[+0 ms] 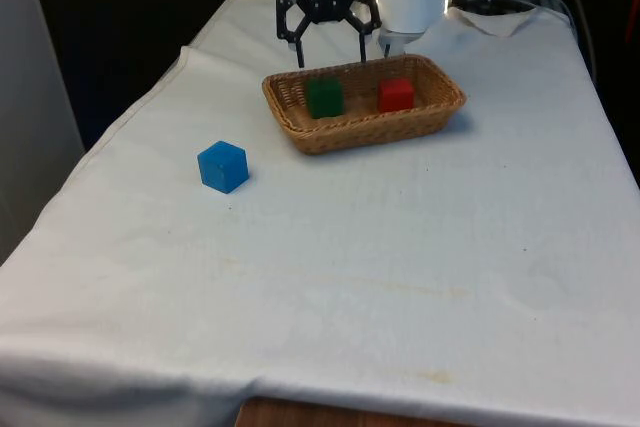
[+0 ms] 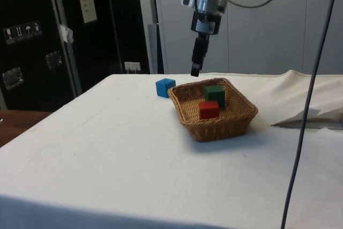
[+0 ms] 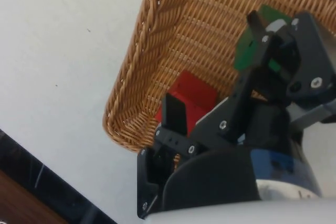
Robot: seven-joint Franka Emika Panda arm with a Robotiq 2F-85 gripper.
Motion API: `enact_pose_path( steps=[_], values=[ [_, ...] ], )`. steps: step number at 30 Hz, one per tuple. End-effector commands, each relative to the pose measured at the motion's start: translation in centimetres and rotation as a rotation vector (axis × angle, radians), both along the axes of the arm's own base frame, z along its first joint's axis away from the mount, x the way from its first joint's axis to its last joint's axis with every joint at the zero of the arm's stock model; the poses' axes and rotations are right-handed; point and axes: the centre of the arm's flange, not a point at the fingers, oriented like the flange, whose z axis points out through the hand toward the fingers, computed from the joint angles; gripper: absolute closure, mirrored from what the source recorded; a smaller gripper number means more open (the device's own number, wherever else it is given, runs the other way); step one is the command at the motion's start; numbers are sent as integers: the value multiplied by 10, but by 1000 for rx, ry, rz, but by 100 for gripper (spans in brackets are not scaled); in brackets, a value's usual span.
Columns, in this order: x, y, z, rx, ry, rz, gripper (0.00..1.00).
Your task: Pick up exactly two blocks and place them into the basket.
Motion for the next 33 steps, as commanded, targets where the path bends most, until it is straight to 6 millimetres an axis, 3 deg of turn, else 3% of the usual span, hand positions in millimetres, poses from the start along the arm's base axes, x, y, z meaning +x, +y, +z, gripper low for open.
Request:
enact_pose_path(
  steps=[1, 16, 22, 32, 33],
  values=[
    [0, 1, 3, 2, -11, 15, 0],
    [7, 2, 9, -16, -30, 74, 0],
    [36, 11, 17, -19, -31, 81, 0],
    [68, 26, 24, -24, -27, 84, 0],
    [65, 23, 23, -28, -26, 86, 0]
  ],
)
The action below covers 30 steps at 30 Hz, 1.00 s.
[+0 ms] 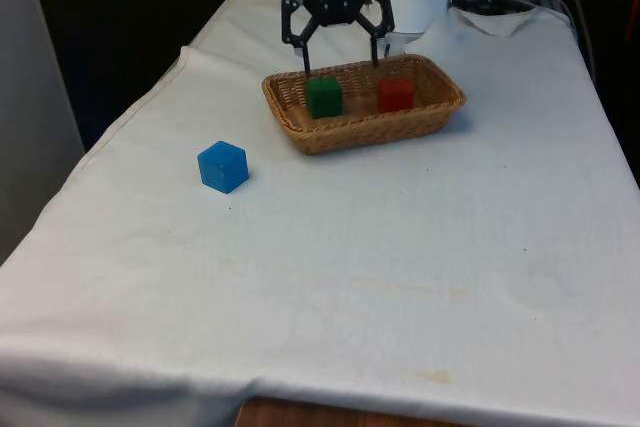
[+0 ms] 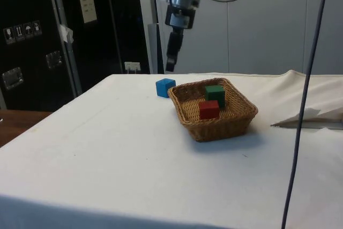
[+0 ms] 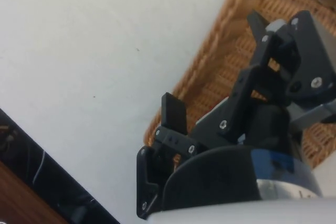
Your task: Pick up exactly two blocks and place them into the basket.
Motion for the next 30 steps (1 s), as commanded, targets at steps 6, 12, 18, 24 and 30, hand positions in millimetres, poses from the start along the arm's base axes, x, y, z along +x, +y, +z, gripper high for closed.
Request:
enact_pose_path(
  steps=[6, 12, 18, 24, 30],
  values=[
    [19, 13, 3, -3, -2, -18, 0],
    [29, 20, 3, -7, -6, -37, 0],
    [36, 24, 3, -7, -8, -58, 0],
    [43, 31, 4, -1, -10, -92, 0],
    [48, 36, 3, 6, -10, -122, 0]
  ],
)
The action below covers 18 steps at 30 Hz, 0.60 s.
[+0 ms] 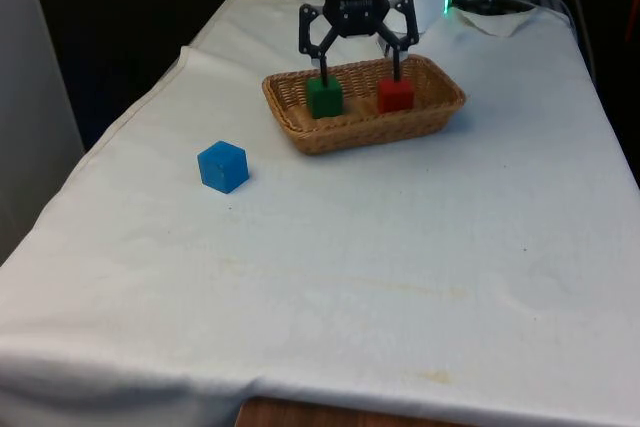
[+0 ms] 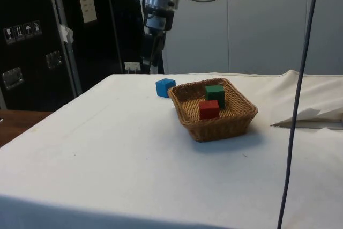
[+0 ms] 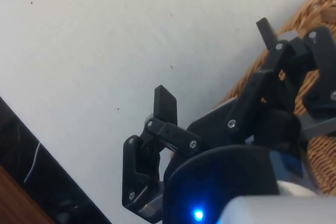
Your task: Pick up exactly two blocks and place them into the basket.
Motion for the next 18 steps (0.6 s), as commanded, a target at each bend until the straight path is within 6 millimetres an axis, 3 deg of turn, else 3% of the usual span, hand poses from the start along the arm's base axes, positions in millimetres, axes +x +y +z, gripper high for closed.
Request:
enact_pose_path(
  steps=[1, 18],
  values=[
    [3, 1, -2, -5, -1, -18, 0],
    [13, 8, -2, 11, -2, -109, 0]
  ],
)
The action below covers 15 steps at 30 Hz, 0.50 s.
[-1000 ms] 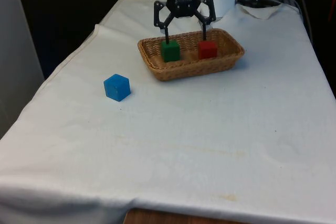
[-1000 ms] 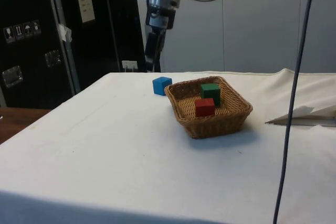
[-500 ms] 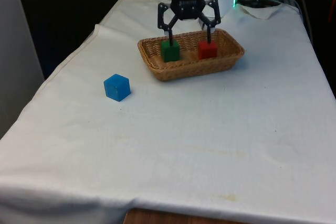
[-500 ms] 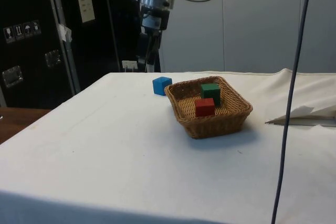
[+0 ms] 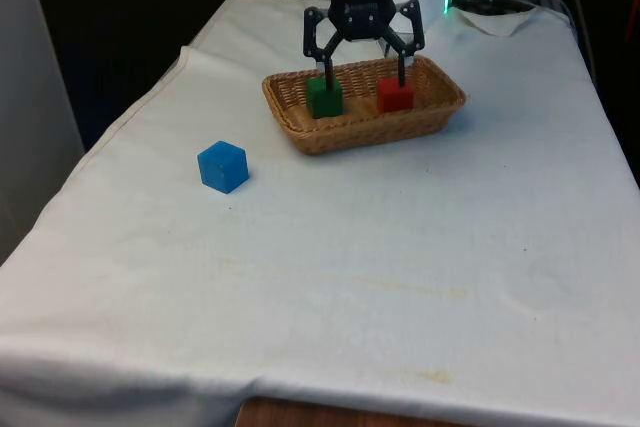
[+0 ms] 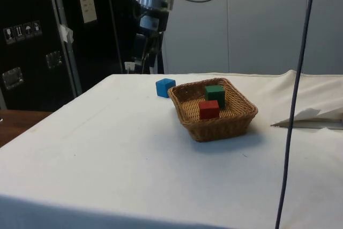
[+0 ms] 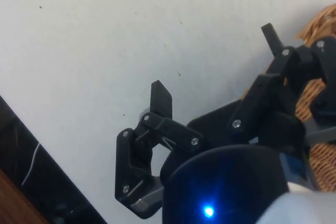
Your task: Pick up exactly two blocks and place them into the basket.
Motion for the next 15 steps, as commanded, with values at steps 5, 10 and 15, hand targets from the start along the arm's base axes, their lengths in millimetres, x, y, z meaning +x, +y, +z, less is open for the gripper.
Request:
enact_pose_path(
  steps=[5, 10, 15],
  values=[
    [5, -1, -2, -10, -5, -43, 0],
    [7, -2, -3, -10, -7, -62, 0],
    [12, -4, -4, -17, -10, -89, 0]
  ],
)
